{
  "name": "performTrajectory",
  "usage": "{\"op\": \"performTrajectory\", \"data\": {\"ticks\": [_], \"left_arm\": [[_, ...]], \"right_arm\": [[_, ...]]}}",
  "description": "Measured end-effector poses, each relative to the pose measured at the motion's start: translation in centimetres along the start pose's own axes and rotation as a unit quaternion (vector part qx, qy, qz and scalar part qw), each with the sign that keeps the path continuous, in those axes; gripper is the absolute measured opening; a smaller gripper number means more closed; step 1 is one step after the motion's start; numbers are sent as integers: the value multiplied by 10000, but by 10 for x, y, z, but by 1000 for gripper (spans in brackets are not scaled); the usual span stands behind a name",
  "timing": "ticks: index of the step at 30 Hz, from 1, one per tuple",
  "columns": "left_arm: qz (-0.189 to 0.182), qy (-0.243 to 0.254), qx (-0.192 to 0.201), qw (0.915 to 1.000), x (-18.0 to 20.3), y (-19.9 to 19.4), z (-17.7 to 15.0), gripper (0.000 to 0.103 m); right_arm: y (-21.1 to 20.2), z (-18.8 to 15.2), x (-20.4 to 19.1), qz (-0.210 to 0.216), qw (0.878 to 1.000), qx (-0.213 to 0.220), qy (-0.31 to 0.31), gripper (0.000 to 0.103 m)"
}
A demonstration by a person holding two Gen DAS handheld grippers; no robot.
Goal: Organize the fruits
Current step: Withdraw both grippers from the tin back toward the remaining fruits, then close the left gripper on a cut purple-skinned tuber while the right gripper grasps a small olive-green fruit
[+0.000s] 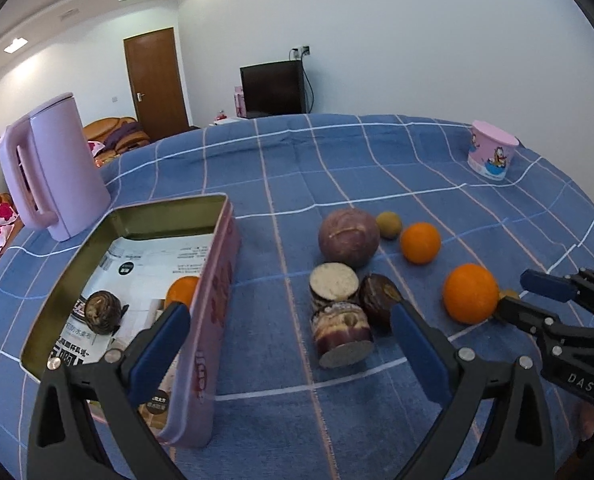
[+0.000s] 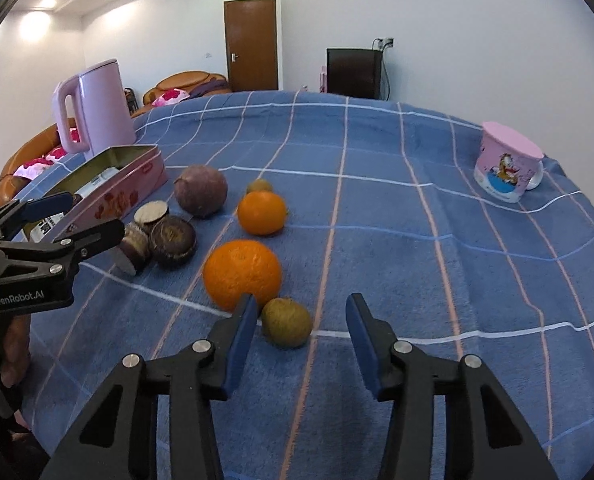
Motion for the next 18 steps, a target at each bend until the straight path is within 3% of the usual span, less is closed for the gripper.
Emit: {"op": "performTrajectory", "data": {"ticks": [4,10,14,18], "left_arm": [[-133,51,-136,9998,2,2,-2,95],[-289,22,-626,9976,3,16,-5,74],[-278,167,-691,9971,10,18,-7,71],[-294,113,-661,9973,8,17,-7,65]], "right_arm": [[4,-2,2,207,9997,-86,55,44],[12,-4,1,454,9986,-264,93,41],[11,-5,0,449,9986,-258,80,40],[9,-6,1,454,9987,-224,116,31]]}}
Point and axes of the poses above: each gripper's, at about its wrist camera, not at the fingertips, and y roughly the way its jaws point, x to its right, z to its top, the point moved 1 cm from there along y, roughly the way its jaws point, and after that the axes turned 14 degrees about -y, right-handed, at the moved point
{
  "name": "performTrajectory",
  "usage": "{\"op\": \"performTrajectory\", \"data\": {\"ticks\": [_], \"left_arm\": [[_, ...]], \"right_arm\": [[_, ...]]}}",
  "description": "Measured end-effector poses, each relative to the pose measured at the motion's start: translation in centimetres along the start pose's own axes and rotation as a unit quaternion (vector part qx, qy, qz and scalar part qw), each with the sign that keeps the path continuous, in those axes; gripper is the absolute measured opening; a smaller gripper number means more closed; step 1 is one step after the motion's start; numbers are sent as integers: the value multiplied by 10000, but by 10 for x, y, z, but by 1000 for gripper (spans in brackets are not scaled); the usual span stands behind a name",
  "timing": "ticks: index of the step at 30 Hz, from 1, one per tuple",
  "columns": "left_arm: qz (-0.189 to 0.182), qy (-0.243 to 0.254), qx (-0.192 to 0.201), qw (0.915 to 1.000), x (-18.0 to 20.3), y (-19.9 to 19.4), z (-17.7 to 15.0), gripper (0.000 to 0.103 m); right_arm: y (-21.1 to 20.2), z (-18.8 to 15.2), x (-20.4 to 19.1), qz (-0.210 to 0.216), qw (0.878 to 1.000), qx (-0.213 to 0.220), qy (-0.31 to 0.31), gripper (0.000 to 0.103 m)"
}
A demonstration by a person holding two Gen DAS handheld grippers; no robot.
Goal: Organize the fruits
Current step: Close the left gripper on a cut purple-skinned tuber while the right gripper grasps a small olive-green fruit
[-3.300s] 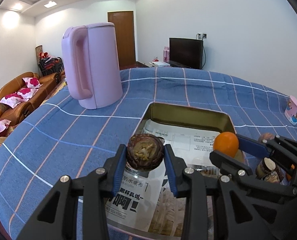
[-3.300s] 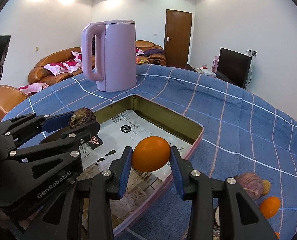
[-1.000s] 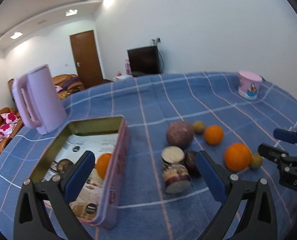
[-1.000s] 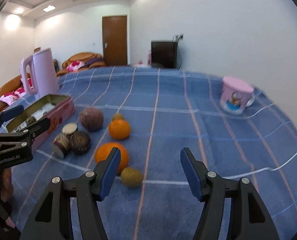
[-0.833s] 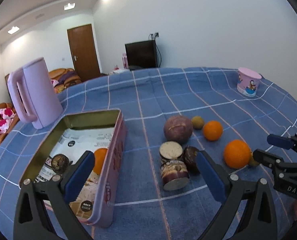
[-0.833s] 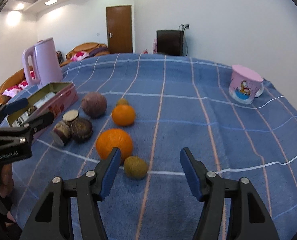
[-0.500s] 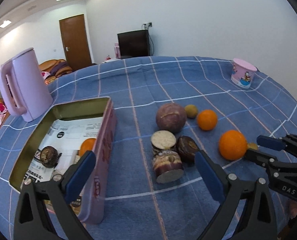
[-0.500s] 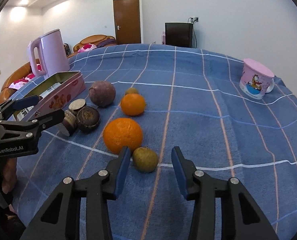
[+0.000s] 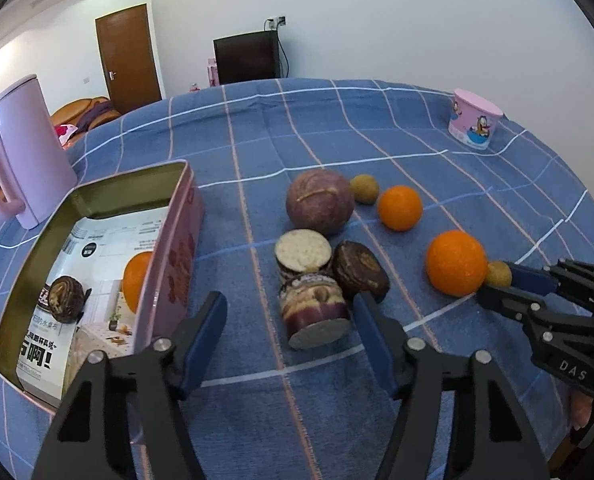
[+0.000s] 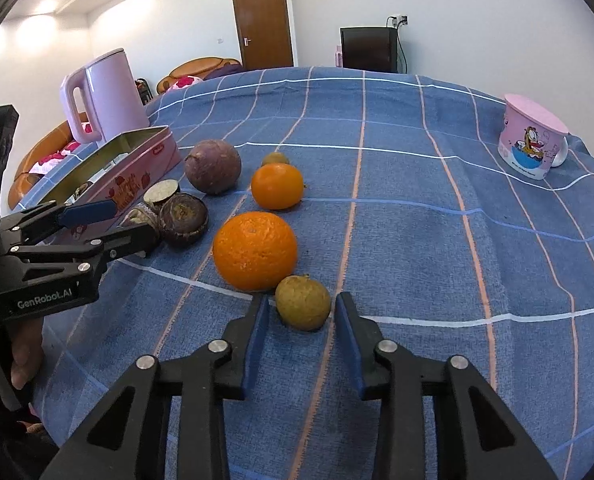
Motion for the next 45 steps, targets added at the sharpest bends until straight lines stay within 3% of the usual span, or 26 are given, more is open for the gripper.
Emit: {"op": "performTrajectory", "data": {"ticks": [9,16,18,19,32,34,35,43,45], "left_arm": [[-15,27,103,9999,-1,-6,-4,51],[17,70,204,9998,3,-10,-6,47],[-43,-1,265,9996,1,-13,-6,31],[-122,-44,267,9996,0,-14,-5,29],[-245,18,367,9990,1,-20,-10,25],[-321,4,451,9985,1,-24,-10,10],[-360,25,467,9983,2,-26,-10,9],[-256,193,440,9985,11,-24,-14,18],[-243,265,393,9986,15,-22,-15,40]], "right_arm": [[1,1,-4,-40,10000,5,-84,29],[1,2,-4,-27,10000,19,-91,29],[0,2,-4,-27,10000,24,-92,29],[0,2,-4,-26,10000,27,-92,29],[-4,0,-4,-87,9999,102,-63,29],[-5,0,-4,-105,9998,144,-55,29],[-6,0,-4,-113,9998,164,-50,29],[-7,0,-4,-138,9997,193,-77,29],[-7,0,-4,-146,9997,199,-78,29]]}}
Point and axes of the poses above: each gripper's, at about its wrist camera, not at the fingertips, and y roughly the way its jaws point, x to its right, z to its top, the point moved 1 cm from there along y, roughly the way its jaws point, and after that the axes turned 14 degrees about -y, right-handed, at the moved point
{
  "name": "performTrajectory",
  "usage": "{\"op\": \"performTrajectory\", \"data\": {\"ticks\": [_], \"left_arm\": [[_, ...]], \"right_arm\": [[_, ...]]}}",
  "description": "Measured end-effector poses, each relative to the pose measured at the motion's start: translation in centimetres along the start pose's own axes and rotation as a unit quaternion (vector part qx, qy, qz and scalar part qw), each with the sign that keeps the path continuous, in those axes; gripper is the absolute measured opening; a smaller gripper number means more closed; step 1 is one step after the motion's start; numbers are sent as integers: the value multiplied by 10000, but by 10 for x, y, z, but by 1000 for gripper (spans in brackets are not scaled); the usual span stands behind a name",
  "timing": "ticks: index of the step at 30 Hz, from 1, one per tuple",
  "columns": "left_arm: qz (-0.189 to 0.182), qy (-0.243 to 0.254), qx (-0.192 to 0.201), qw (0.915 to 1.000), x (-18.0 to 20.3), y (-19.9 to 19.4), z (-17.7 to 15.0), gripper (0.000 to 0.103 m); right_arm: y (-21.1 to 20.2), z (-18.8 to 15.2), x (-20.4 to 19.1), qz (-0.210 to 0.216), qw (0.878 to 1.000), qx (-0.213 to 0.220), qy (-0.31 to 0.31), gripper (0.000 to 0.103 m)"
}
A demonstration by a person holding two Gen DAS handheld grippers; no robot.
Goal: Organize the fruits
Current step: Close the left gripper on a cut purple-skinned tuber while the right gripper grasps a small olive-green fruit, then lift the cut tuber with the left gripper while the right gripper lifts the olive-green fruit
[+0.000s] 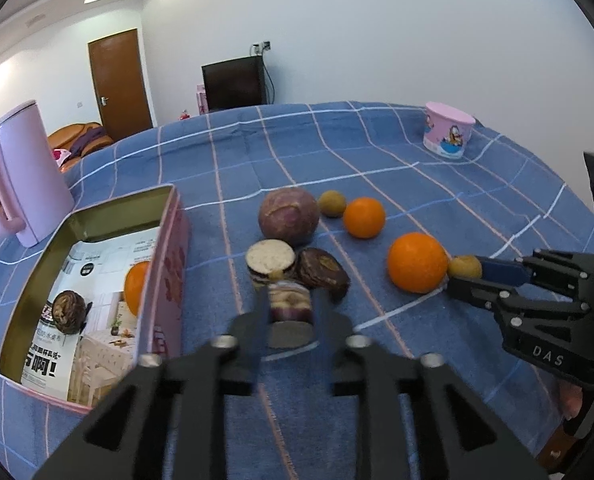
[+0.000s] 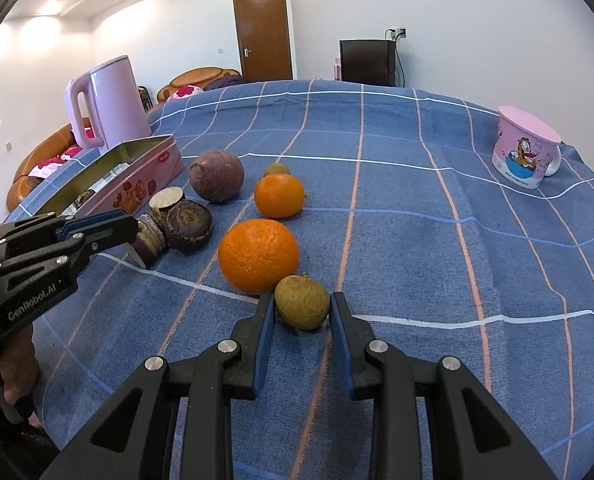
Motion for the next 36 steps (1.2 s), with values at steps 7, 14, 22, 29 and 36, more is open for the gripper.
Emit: {"op": "performTrajectory", "data": {"ticks": [7,14,22,29,36], "left_arm": [[95,91,-73,9999,7,7,0,46],[275,574,69,9980,25,5,-10,45],[364,-59,-365,9987,3,21,1,43],[328,-78,-460,9984,2,25,-2,37],[286,-70,-244,9993,3,15,-2,36]], "right_arm": [[0,0,-1,-4,10000,9,4,29],[0,0,-1,-4,10000,10,5,29],[-1,0,-1,2,10000,8,-4,29],[-1,0,-1,-7,10000,21,-5,29],[-5,0,-2,-86,9998,153,-57,29]]}}
Point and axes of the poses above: each gripper's, at about its wrist camera, not at the fingertips, and y roughly the way its jaws point, x to its right, z to its top, the point moved 1 cm from there along y, roughly the way its jaws point, and after that the axes turned 14 degrees about -y, right-handed, at the moved point
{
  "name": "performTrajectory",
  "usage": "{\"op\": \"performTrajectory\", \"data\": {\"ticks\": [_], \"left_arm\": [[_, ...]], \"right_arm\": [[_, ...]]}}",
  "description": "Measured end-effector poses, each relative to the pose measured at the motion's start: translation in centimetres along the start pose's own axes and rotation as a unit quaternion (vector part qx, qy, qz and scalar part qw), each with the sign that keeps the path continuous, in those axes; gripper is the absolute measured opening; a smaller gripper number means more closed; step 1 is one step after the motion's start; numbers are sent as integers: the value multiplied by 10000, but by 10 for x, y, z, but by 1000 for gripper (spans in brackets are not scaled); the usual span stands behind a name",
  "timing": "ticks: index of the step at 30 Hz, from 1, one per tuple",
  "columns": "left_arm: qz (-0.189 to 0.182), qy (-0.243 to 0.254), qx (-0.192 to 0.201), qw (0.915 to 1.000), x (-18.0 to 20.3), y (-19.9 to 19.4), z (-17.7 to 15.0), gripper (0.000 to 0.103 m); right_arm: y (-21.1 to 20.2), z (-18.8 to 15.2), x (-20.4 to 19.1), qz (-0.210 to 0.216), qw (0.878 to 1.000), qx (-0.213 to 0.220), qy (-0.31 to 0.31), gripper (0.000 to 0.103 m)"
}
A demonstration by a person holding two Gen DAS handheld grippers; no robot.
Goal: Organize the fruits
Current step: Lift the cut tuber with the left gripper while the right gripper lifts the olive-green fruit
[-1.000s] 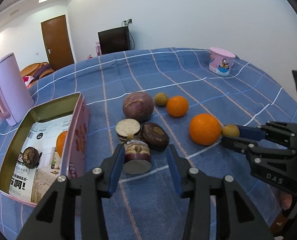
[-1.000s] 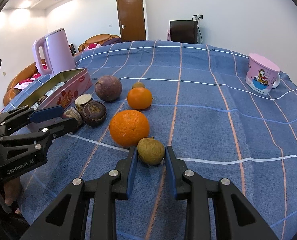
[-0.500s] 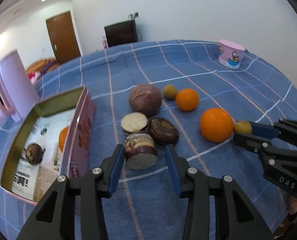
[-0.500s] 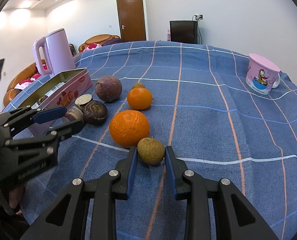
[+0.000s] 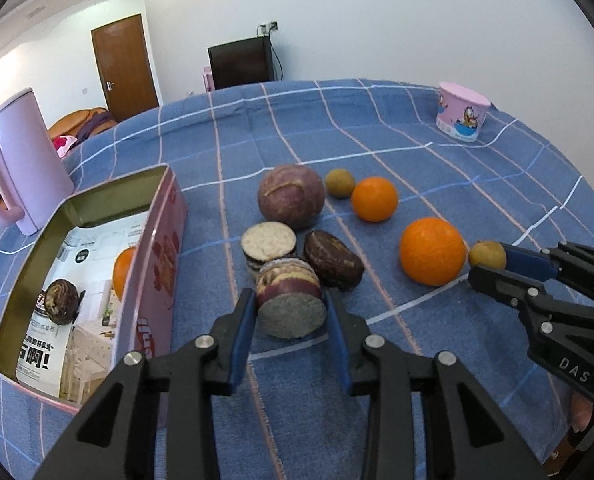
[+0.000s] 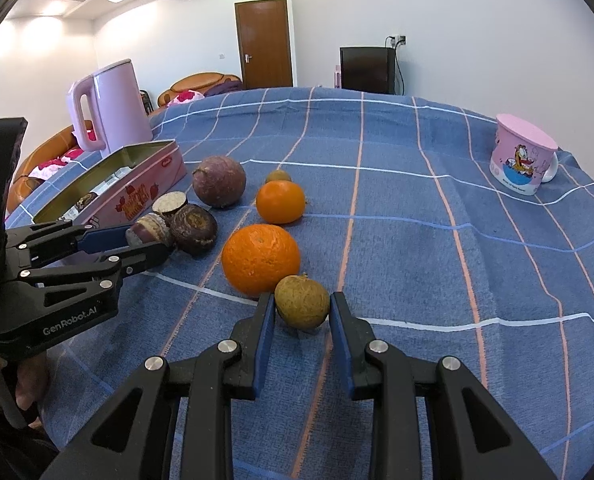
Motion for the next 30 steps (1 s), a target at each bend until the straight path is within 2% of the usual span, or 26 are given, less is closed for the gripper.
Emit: {"op": "performTrajectory", "data": {"ticks": [8,22,30], "left_arm": [[-108,54,381,9992,0,-16,-1,36],[-58,-33,845,9964,-6,-33,1,36],[15,-163,1000,9949,-19,-41,6,36]], "right_arm": [[-8,0,-4,-101,9996,250,-94,29],[-29,-2,-13,-481,9948,851,-268,29],[-34,15,-22,-531,9930,964,-424,29]]}}
Point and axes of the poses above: each gripper's, at about its wrist camera, not at the fingertips, and y roughly the way its jaws point, x to its right, z to its top, the point moved 1 cm from there along y, roughly the way its jaws point, and after that the axes turned 14 degrees about -y, right-handed, at the moved point
